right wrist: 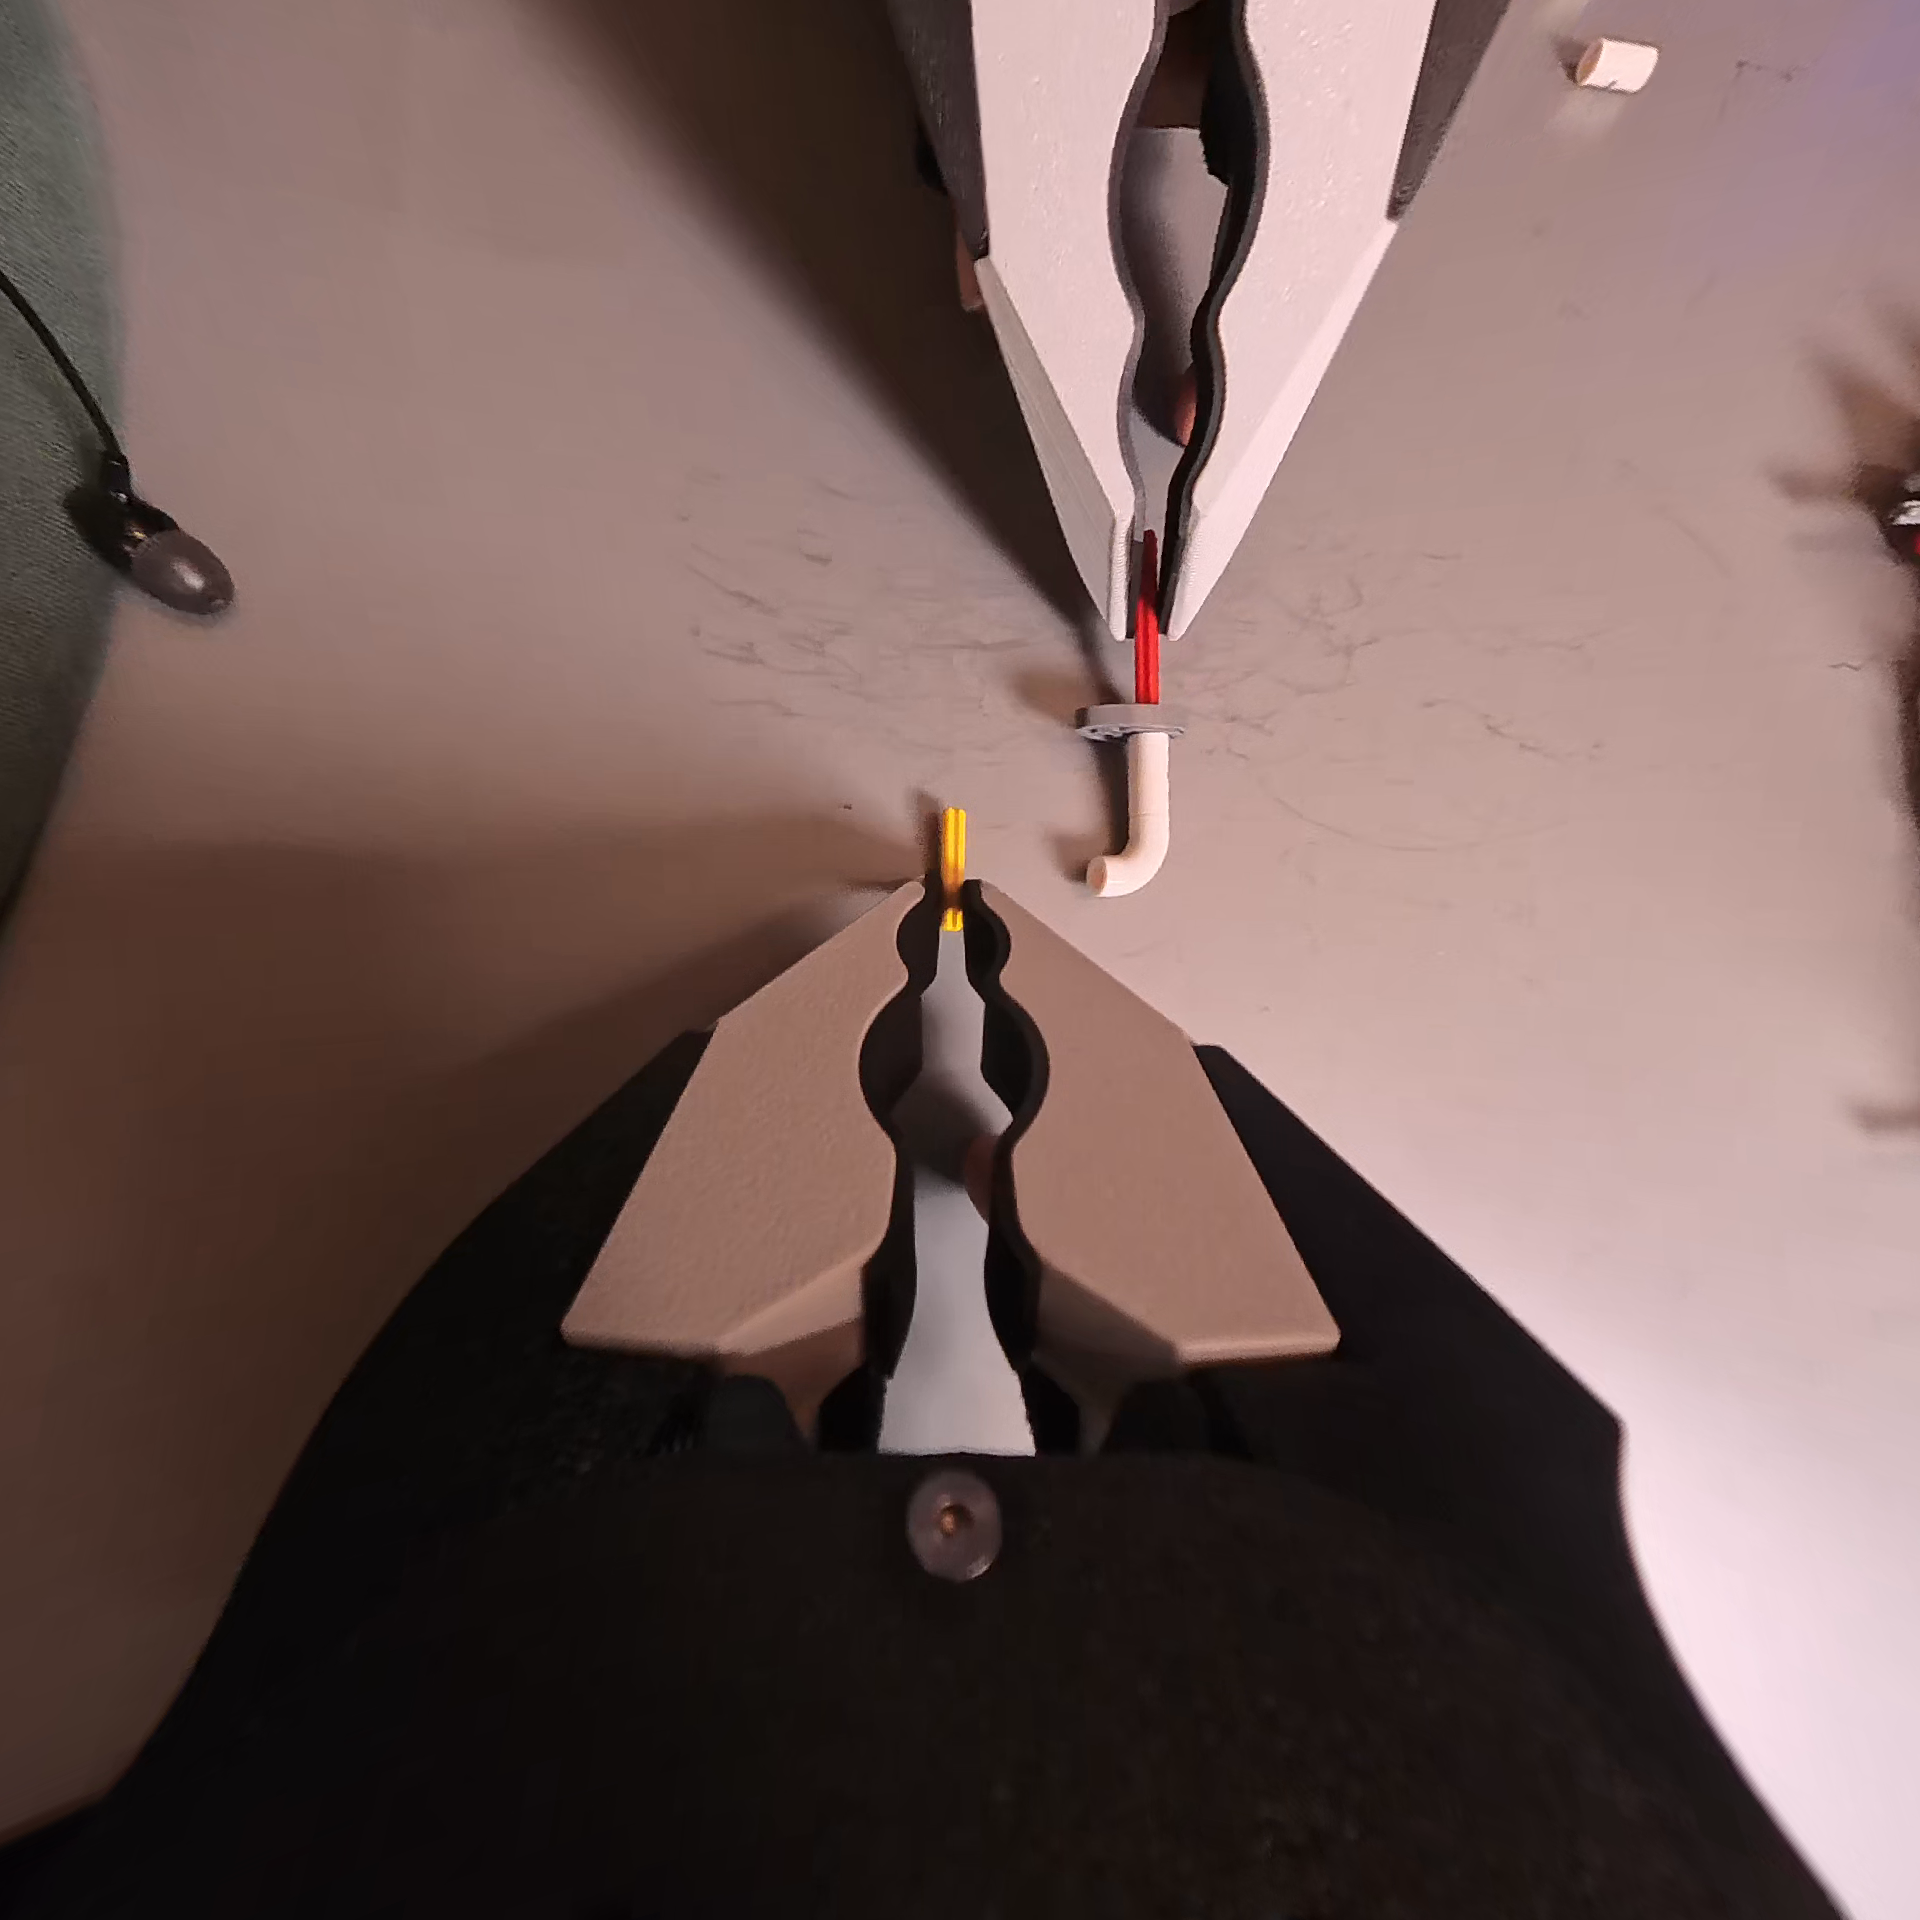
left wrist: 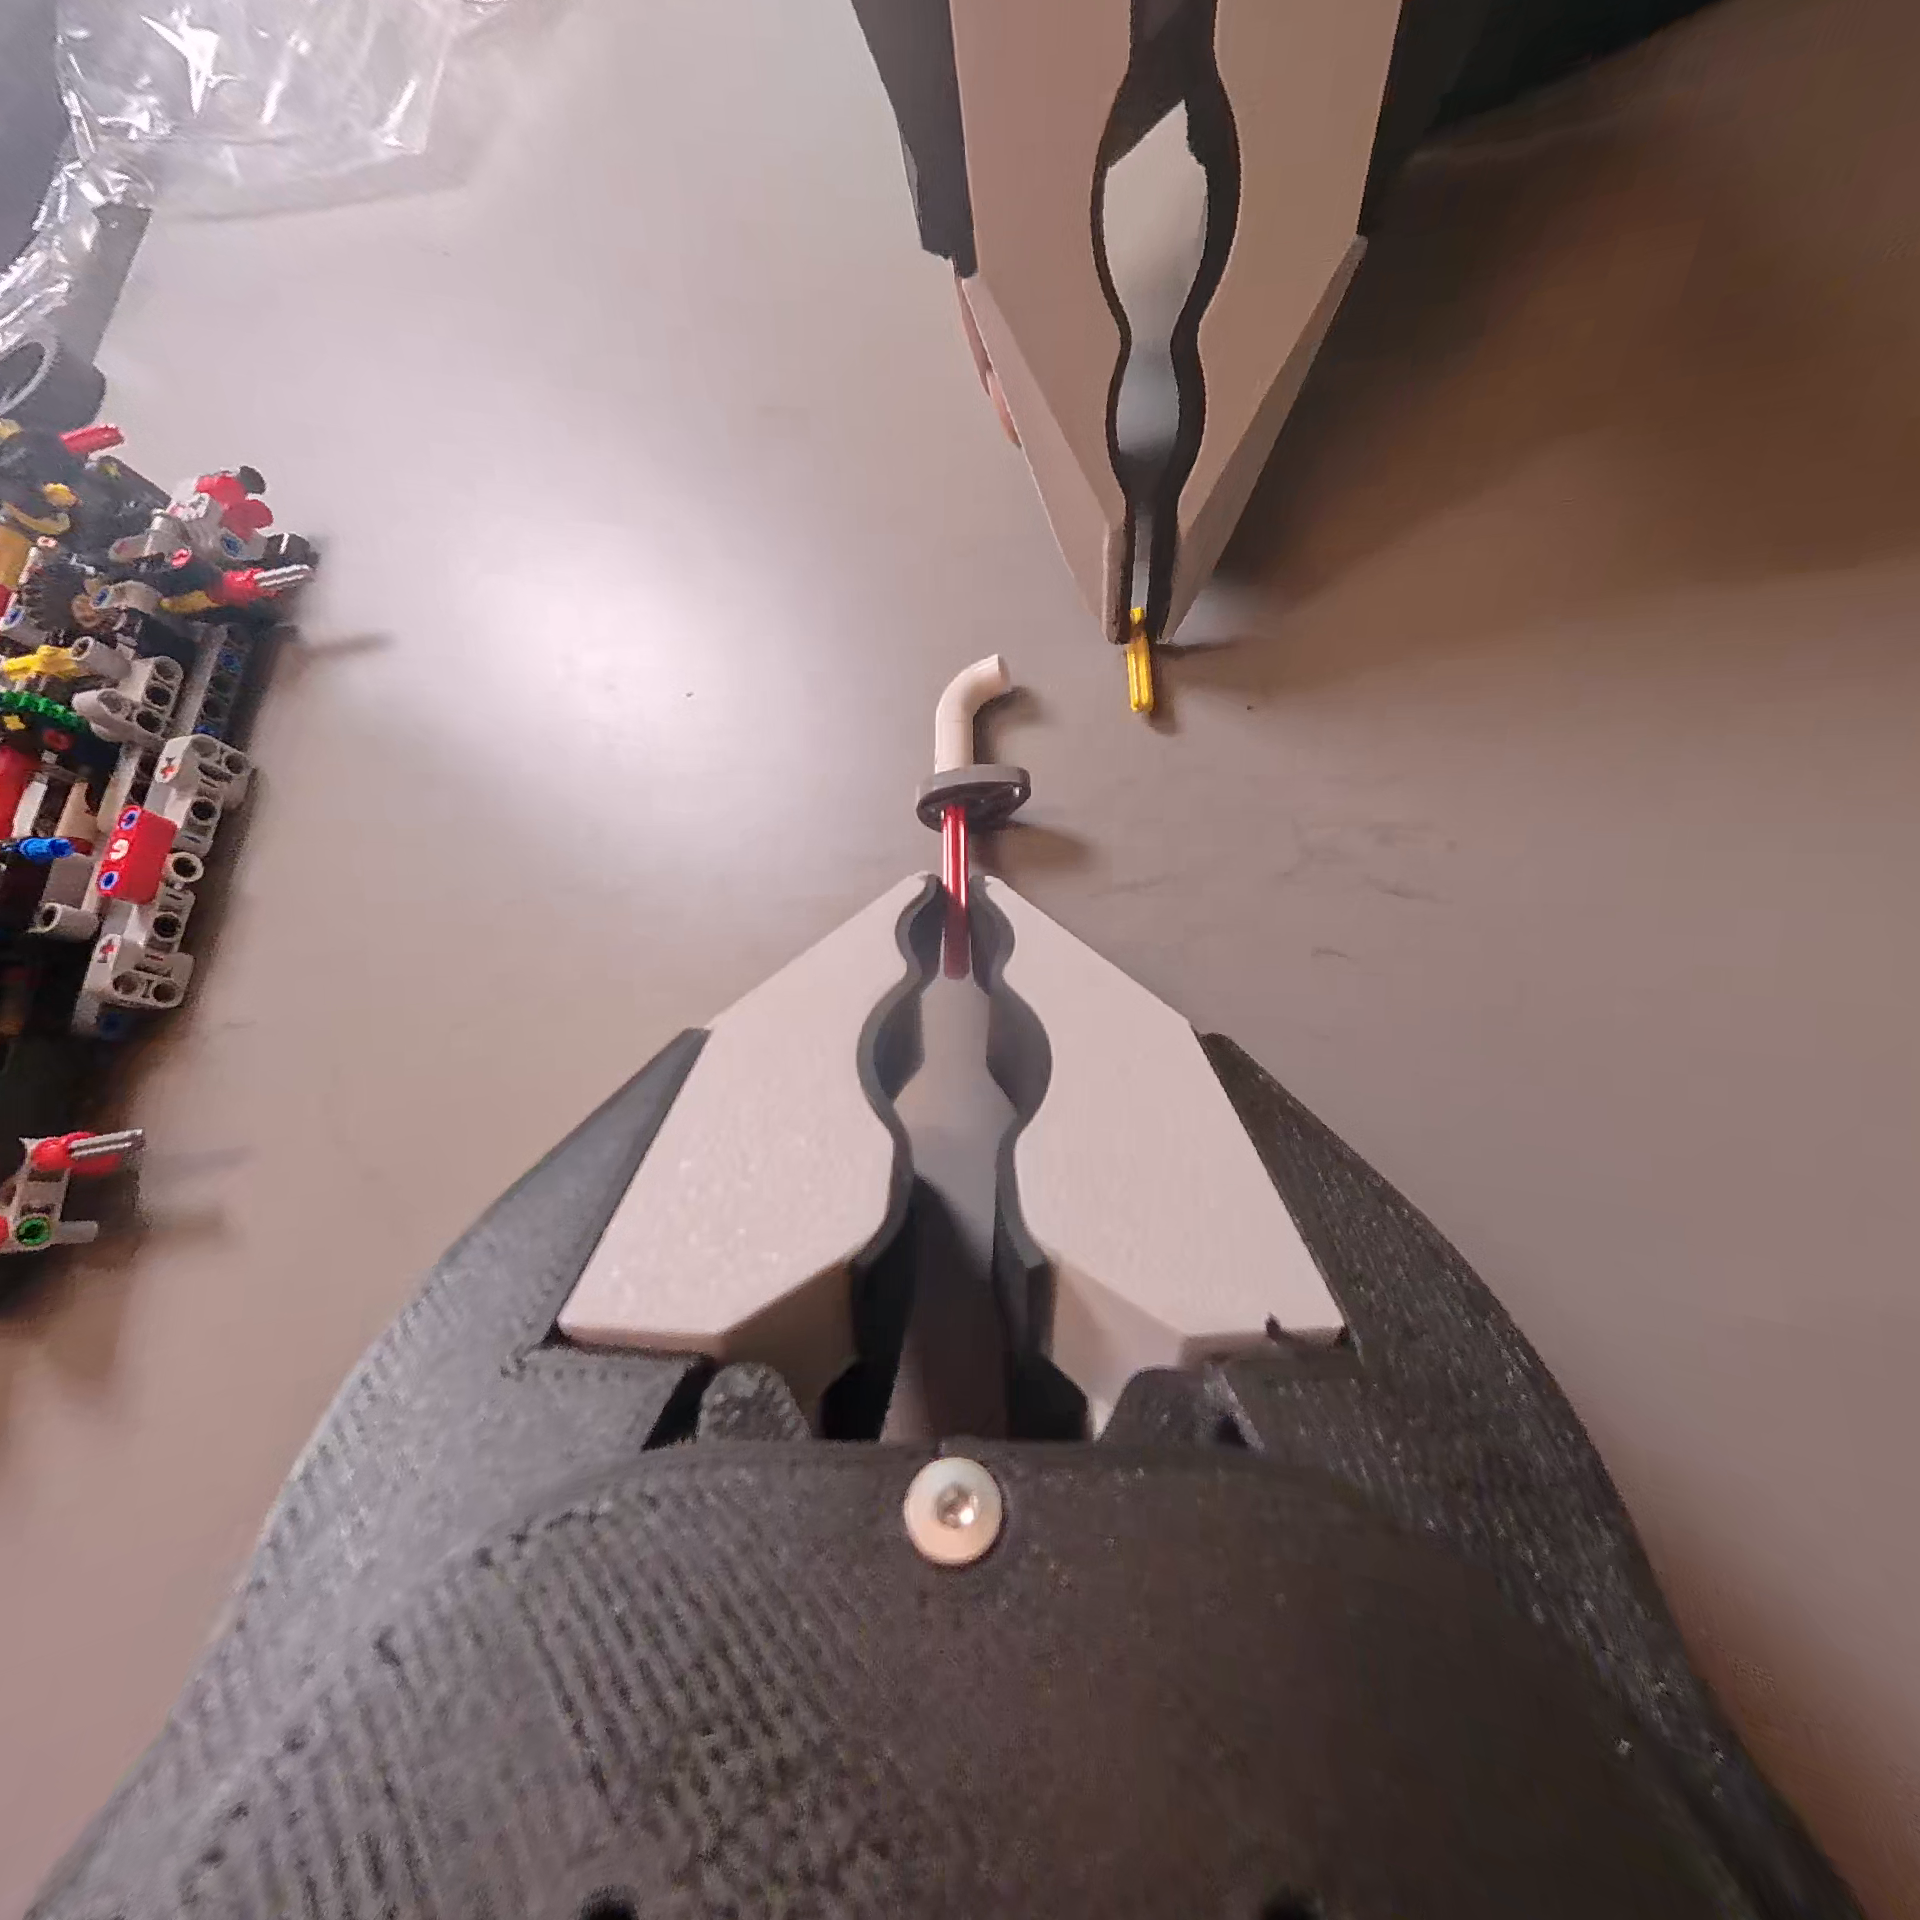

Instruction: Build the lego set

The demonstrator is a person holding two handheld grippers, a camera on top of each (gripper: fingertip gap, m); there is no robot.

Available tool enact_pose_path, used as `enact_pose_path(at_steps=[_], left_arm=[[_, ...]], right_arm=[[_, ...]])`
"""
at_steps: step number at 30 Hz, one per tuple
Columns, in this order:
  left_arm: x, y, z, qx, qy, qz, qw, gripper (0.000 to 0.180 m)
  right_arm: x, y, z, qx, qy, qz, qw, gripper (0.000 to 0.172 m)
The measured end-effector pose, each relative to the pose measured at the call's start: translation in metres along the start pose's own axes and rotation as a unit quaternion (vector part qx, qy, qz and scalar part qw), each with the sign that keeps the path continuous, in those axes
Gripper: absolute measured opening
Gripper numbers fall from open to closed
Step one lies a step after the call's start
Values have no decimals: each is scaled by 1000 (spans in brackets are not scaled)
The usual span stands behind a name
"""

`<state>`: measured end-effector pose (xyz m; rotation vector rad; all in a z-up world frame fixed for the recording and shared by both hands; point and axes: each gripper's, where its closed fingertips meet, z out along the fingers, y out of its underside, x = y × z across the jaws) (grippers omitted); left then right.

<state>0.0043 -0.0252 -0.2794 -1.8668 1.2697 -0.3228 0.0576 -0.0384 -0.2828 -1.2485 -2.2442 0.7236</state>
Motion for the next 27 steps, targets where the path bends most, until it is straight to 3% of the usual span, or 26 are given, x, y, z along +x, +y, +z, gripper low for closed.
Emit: enact_pose_path(at_steps=[10,27], left_arm=[[1,3,-3,-7,-40,-18,999,2],[3,0,-2,1,-47,-17,999,2]], right_arm=[[10,-14,-8,61,16,17,998,1],[11,-15,-2,79,14,17,997,1]])
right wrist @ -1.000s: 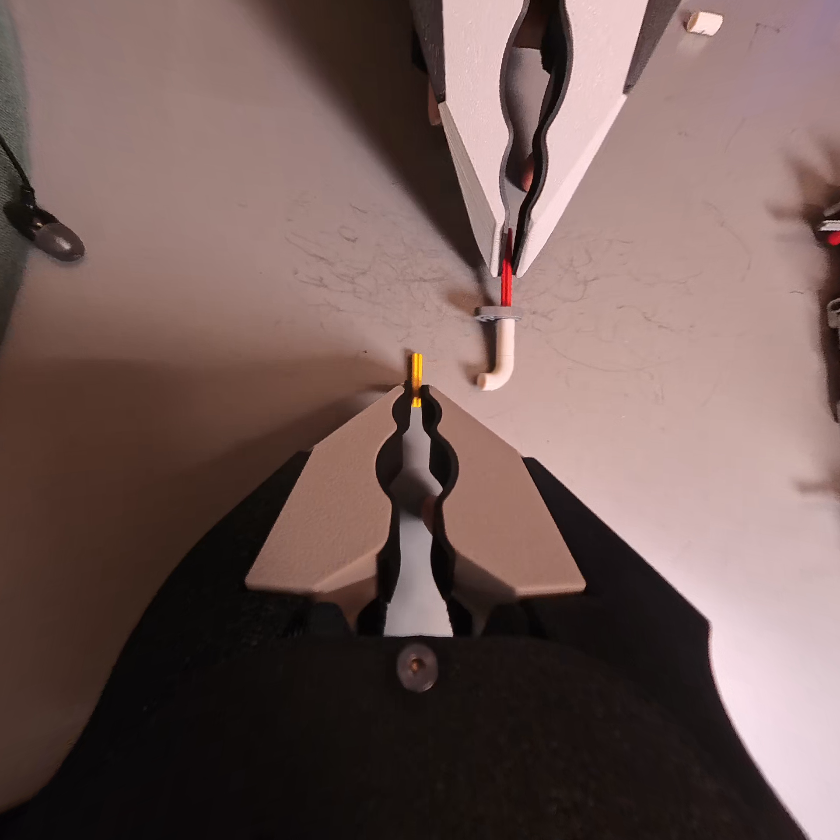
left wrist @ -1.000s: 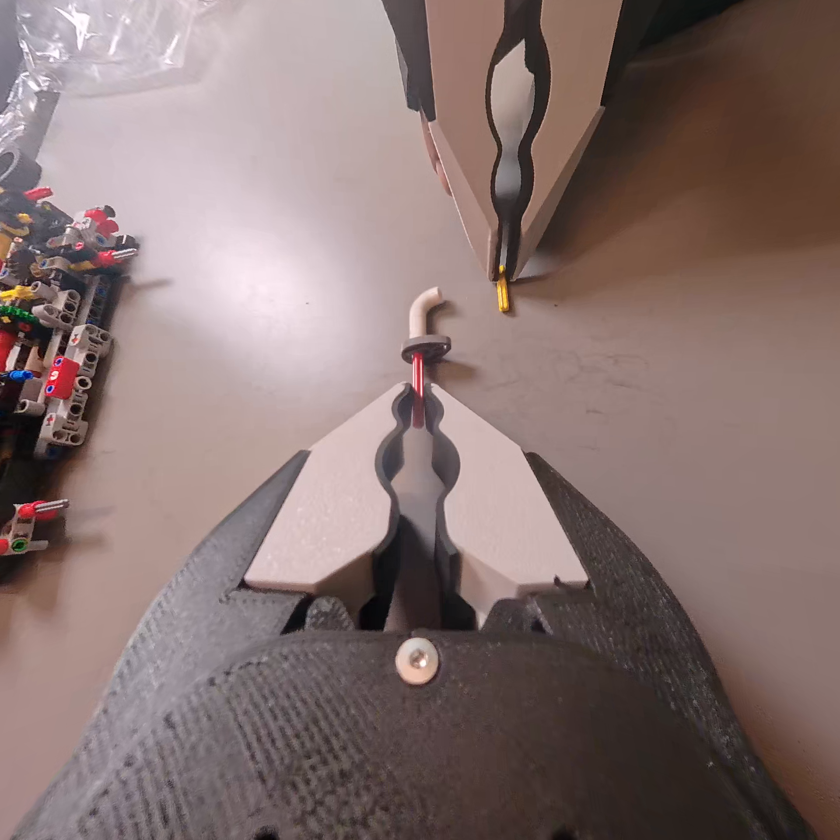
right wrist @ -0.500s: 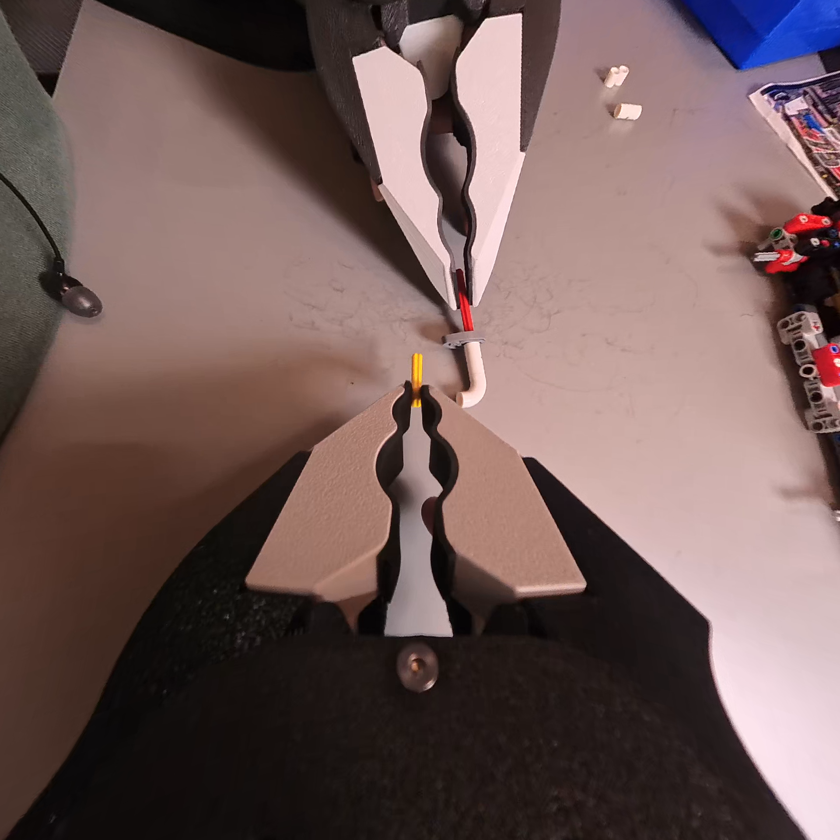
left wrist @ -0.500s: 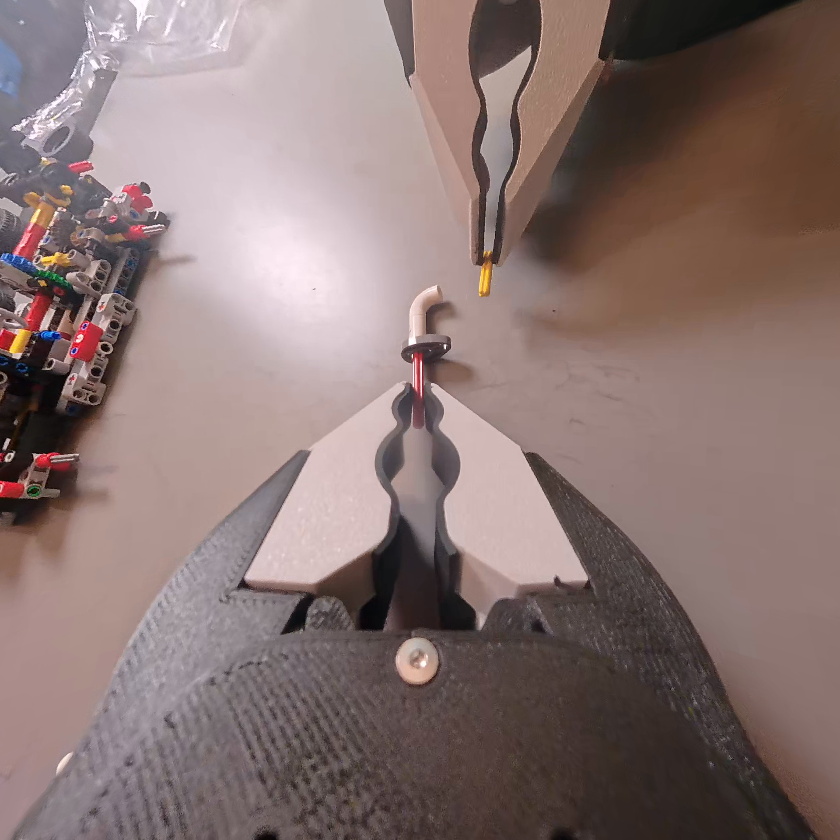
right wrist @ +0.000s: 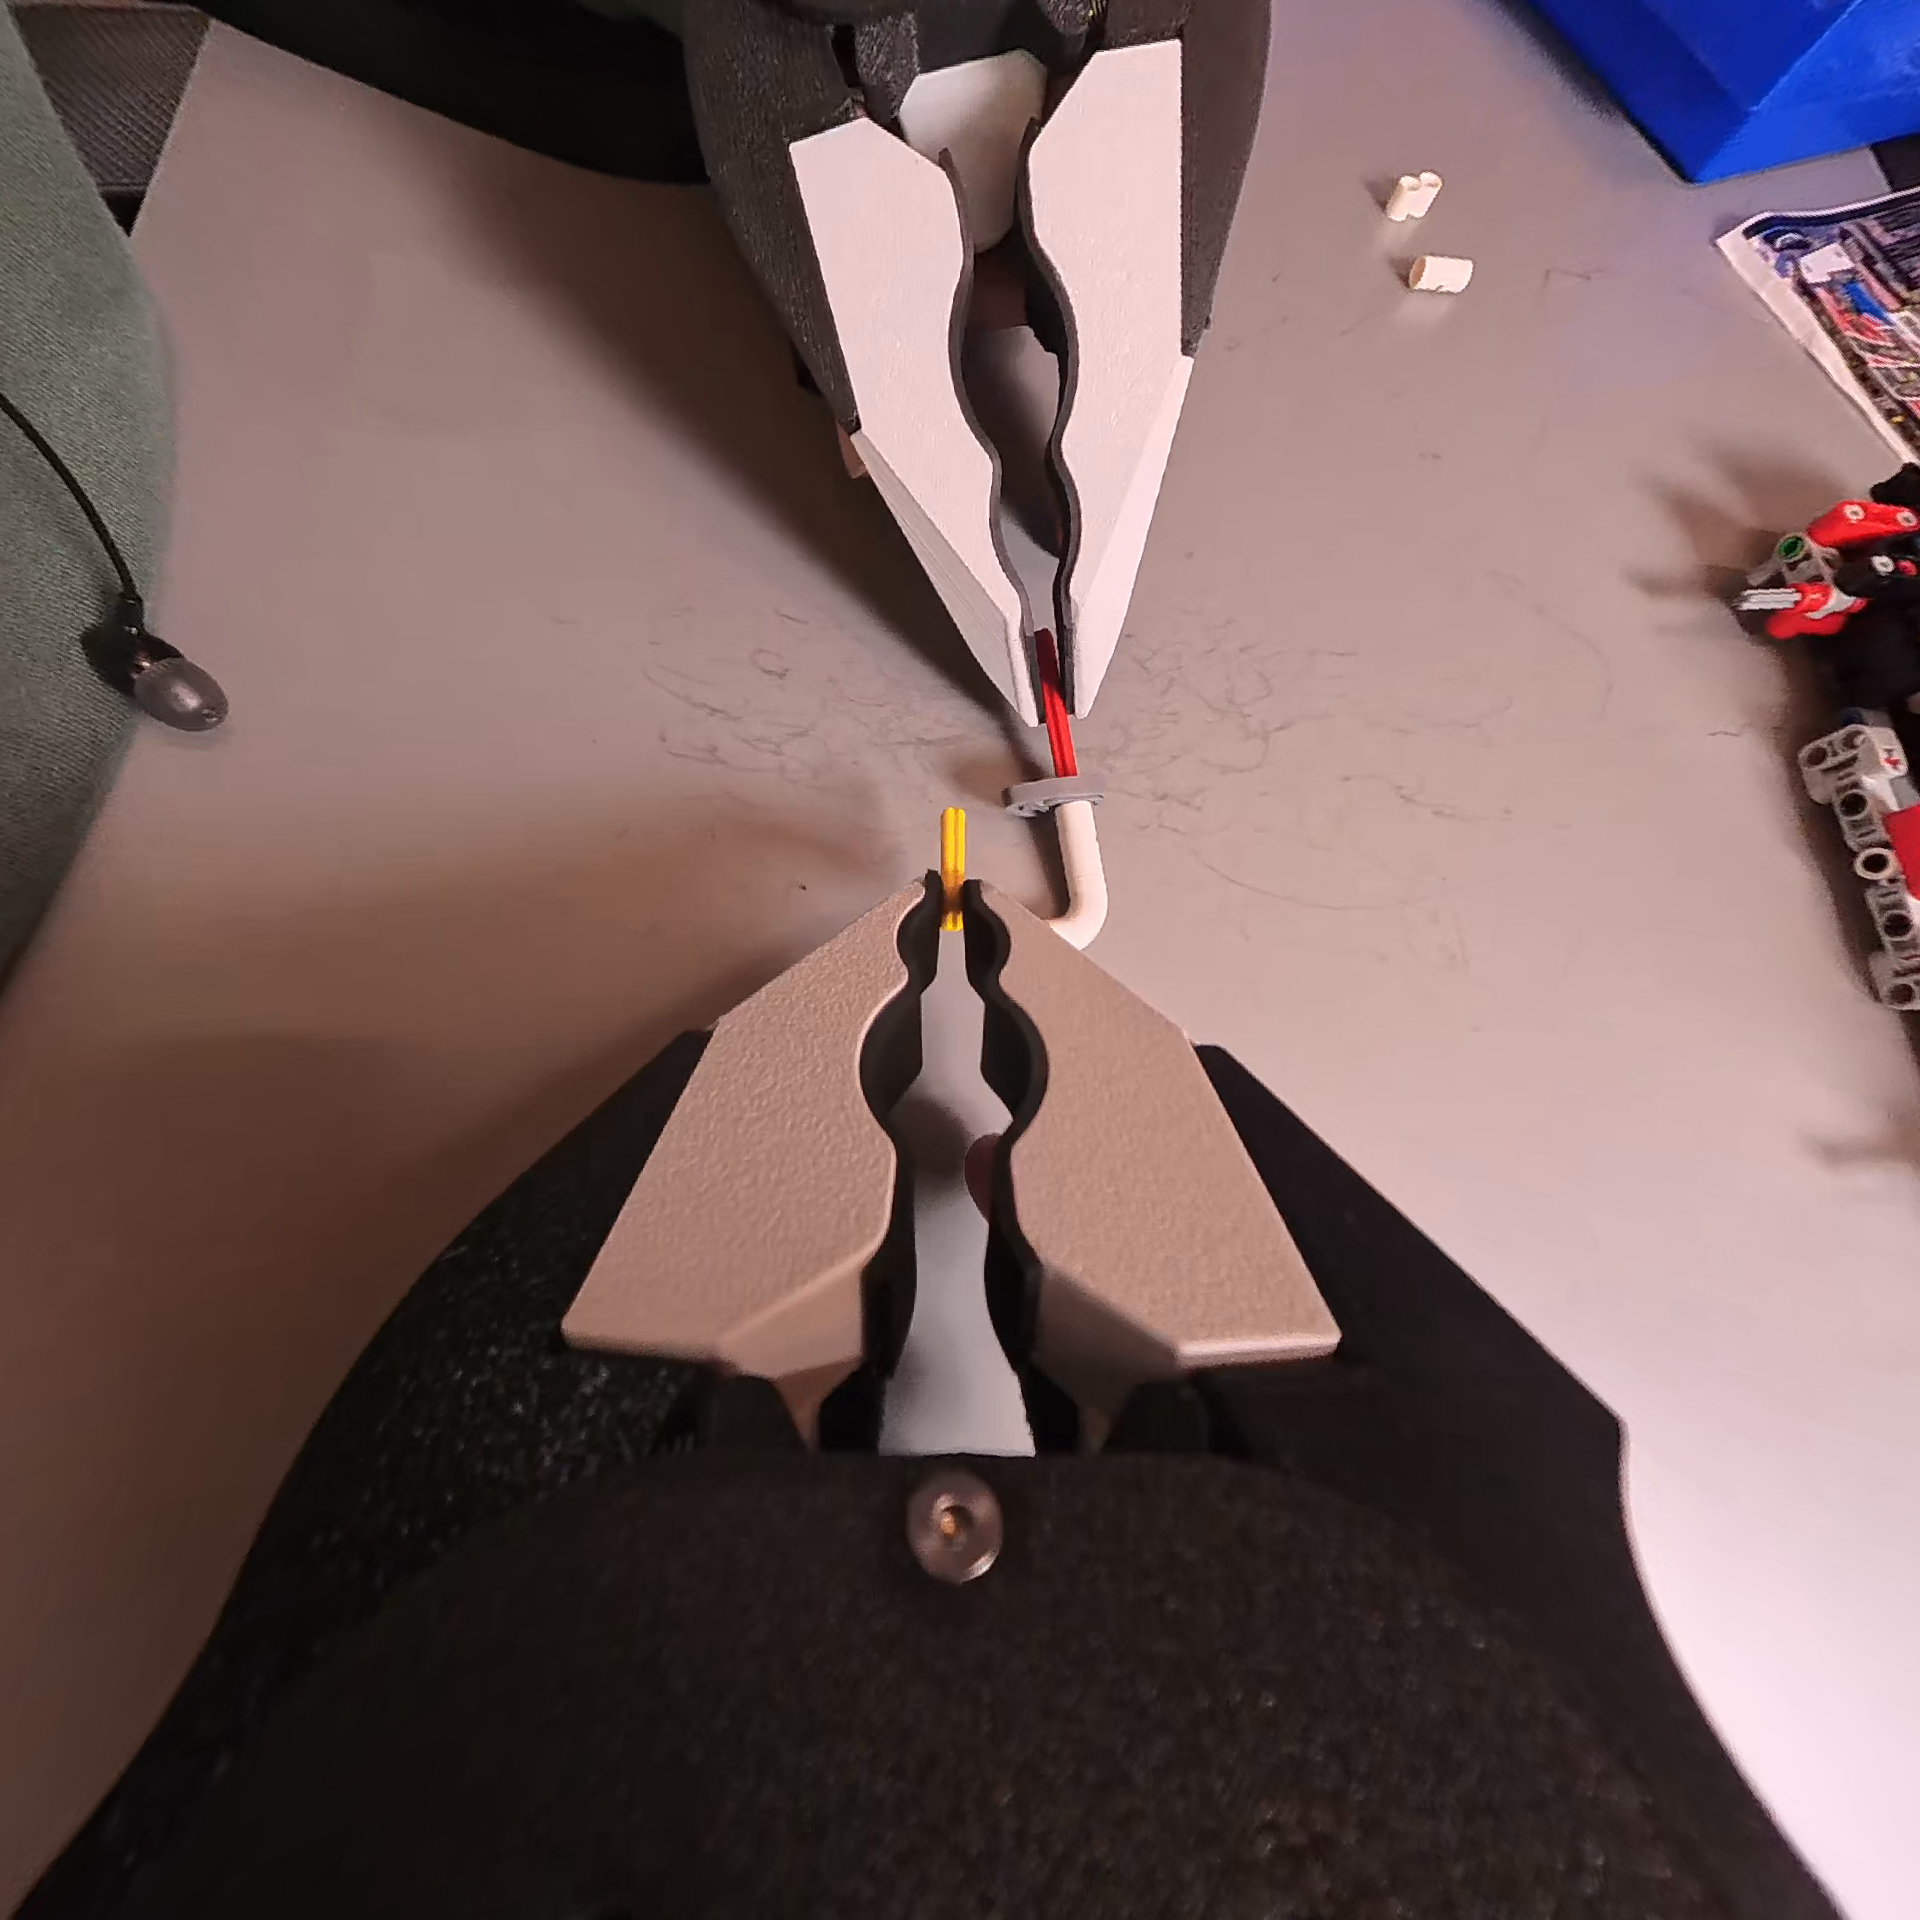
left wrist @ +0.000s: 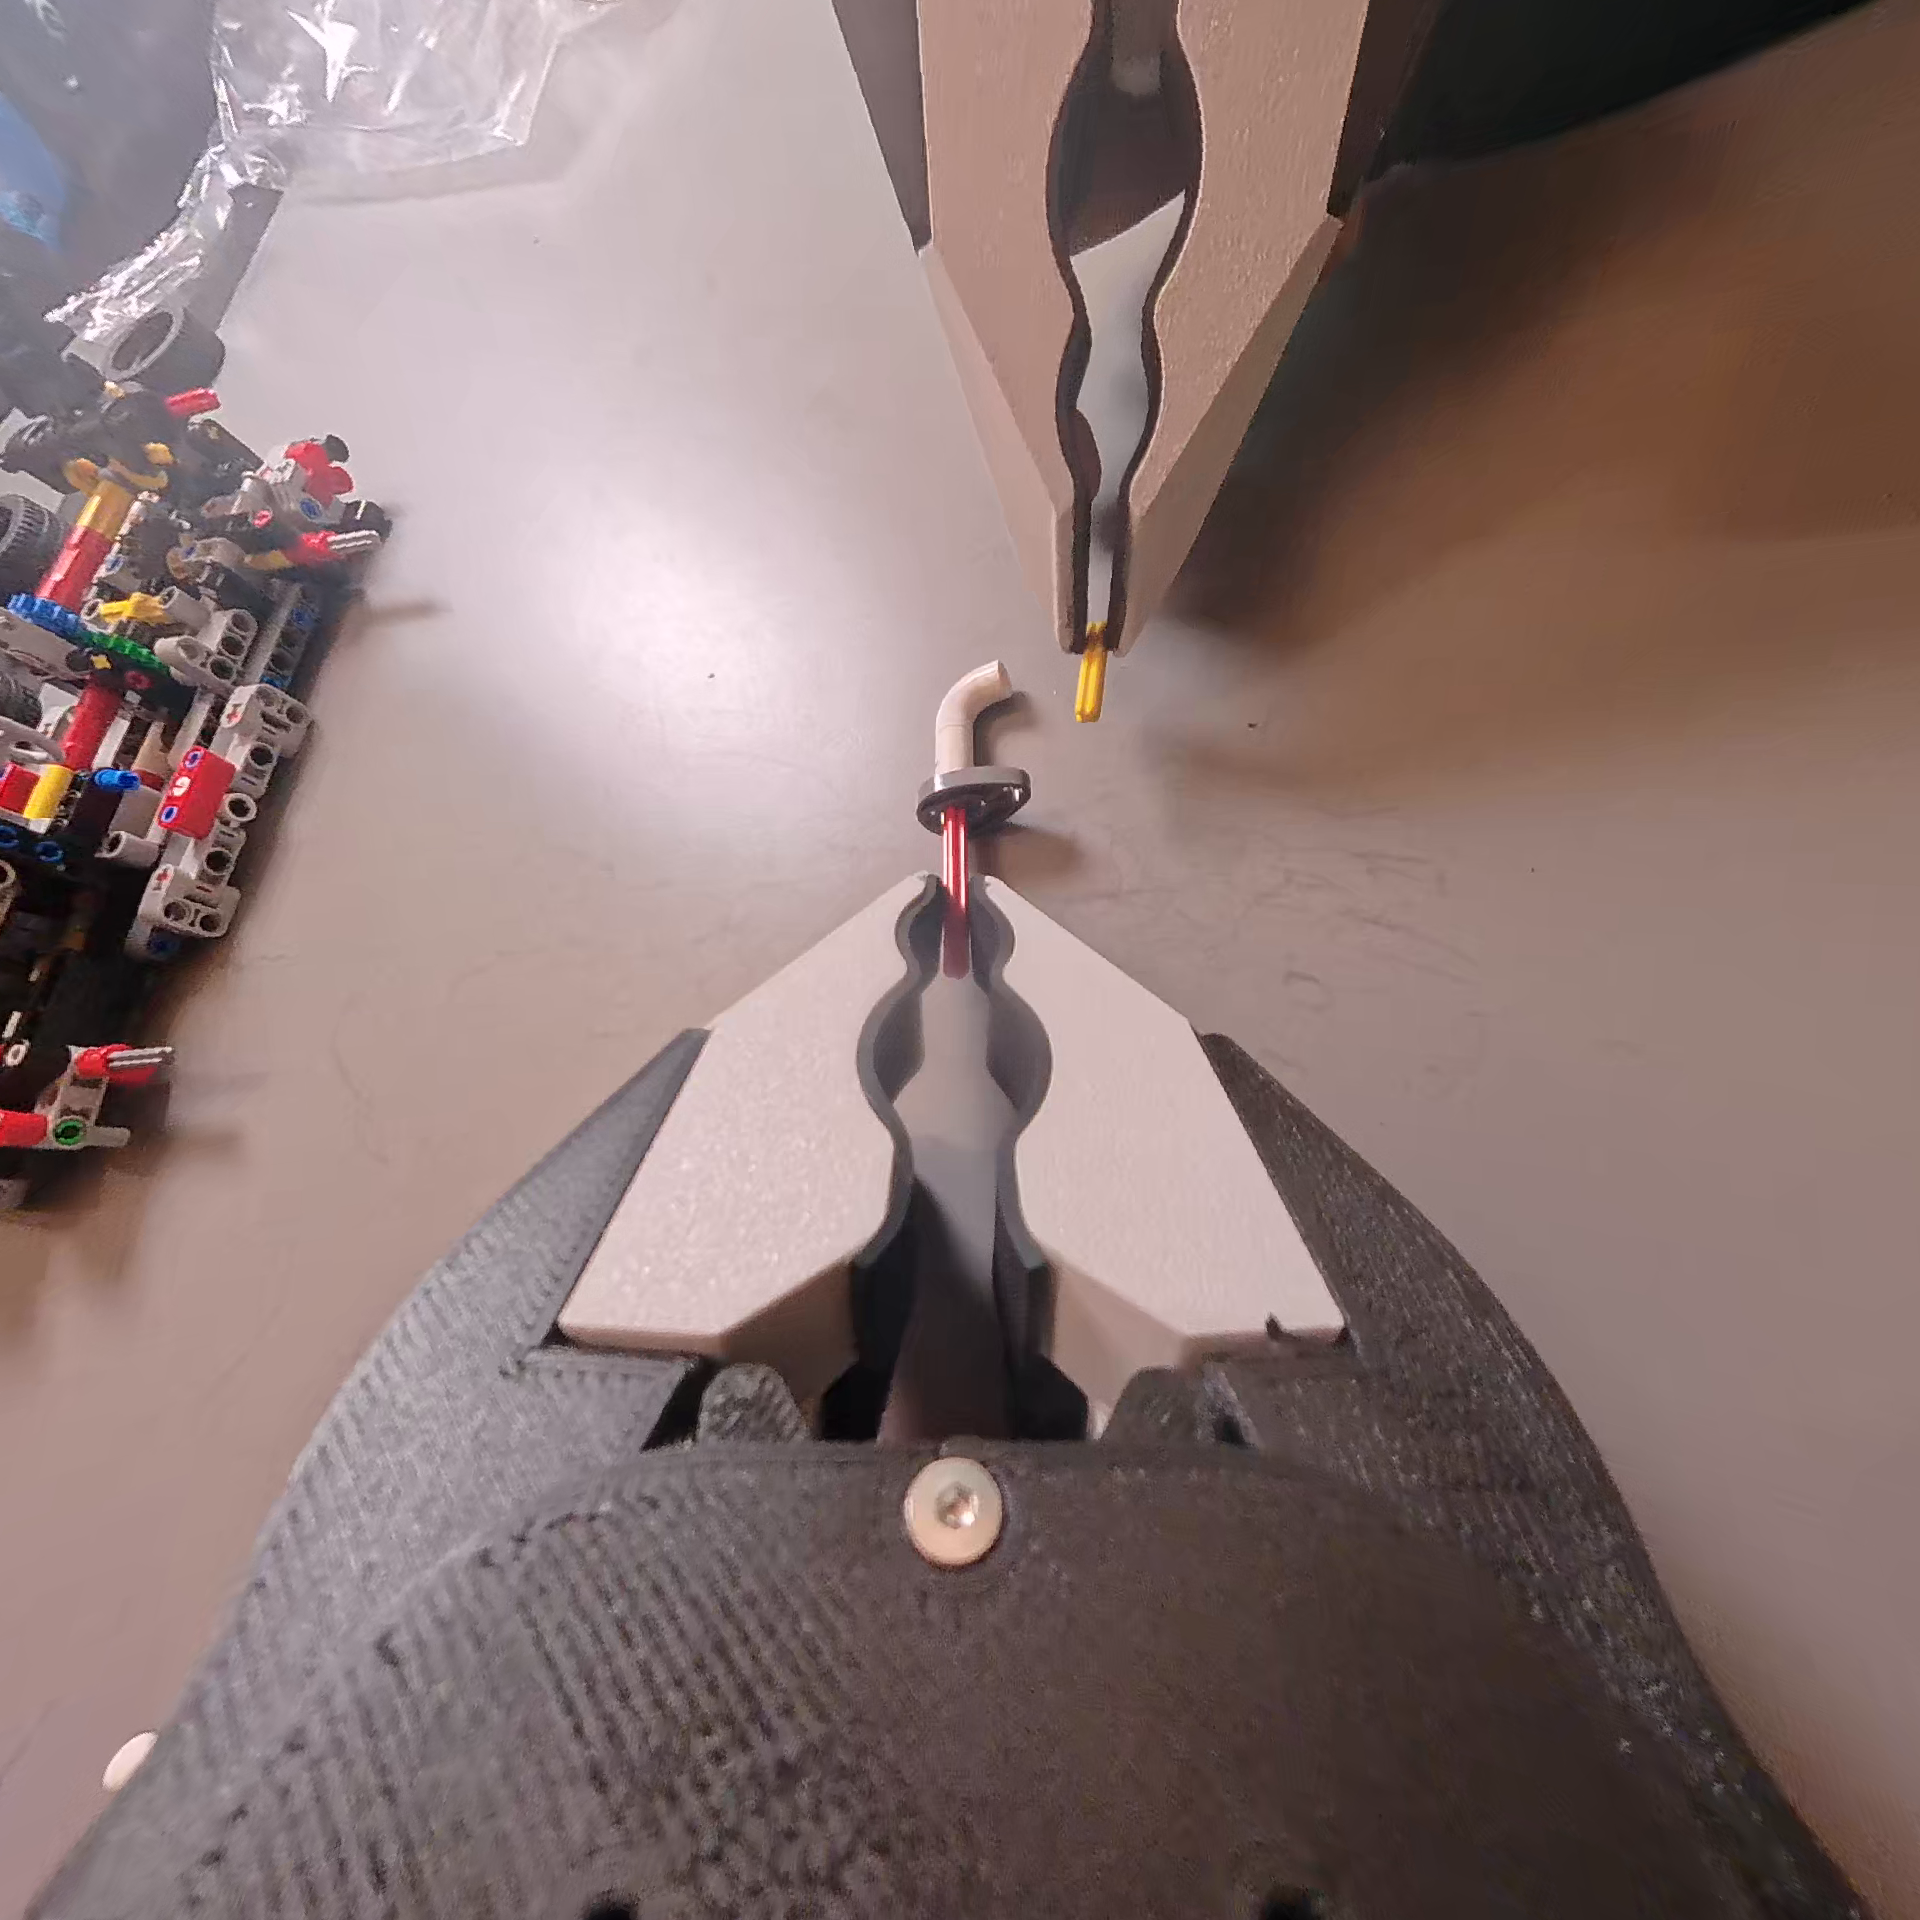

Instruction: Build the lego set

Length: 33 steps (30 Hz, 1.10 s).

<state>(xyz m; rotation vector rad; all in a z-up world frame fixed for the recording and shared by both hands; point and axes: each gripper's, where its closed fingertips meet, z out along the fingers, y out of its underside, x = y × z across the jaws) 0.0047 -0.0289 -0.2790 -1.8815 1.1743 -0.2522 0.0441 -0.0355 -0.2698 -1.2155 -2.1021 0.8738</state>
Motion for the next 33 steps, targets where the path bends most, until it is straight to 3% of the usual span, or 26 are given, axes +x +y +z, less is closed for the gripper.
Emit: enact_pose_path(at_steps=[6,12,20,33], left_arm=[[-1,0,0,3,-3,5,1000,3],[-2,-7,-13,20,2,9,1000,17],[30,-21,-19,49,73,7,996,15],[38,-20,-13,46,85,8,995,3]], right_arm=[[-1,0,2,0,-3,1,1000,1],[-4,-3,5,9,-6,0,1000,1],[-11,-22,14,43,-5,-21,999,1],[-17,-24,18,46,-15,-21,999,1]])
